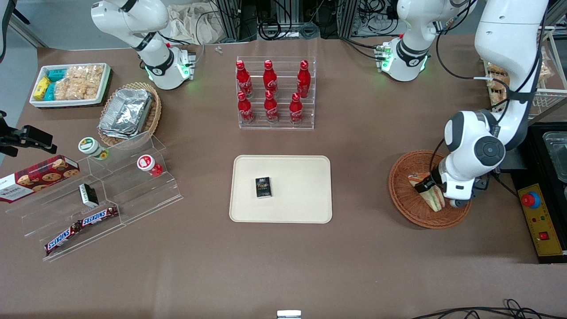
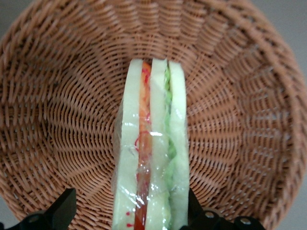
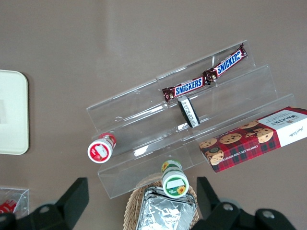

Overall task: Place sandwich from basket to tray
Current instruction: 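Close the left gripper on the wrapped sandwich and lift it, then carry the sandwich with the left gripper over to the cream tray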

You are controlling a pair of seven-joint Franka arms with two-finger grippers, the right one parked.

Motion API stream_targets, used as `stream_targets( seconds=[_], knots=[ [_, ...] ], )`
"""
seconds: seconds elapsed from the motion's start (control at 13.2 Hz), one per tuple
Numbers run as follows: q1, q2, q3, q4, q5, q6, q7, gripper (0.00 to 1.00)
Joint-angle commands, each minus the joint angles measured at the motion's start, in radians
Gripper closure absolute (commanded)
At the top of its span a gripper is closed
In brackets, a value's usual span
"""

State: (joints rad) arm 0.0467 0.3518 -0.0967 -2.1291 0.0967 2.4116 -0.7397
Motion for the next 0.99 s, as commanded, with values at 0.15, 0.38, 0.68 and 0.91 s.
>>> stream_targets(
  seconds=[0.15,0.38,0.68,0.91],
  knots=[
    [-0.001,-0.036,0.0,-0.008,0.023,0.017,-0.016,1.0],
    [-0.002,-0.082,-0.001,0.035,0.025,-0.058,-0.004,1.0],
    [-0.016,-0.172,-0.012,0.208,0.021,-0.378,0.106,1.0],
    [-0.019,-0.134,-0.13,0.446,0.021,-0.586,0.146,1.0]
  ],
)
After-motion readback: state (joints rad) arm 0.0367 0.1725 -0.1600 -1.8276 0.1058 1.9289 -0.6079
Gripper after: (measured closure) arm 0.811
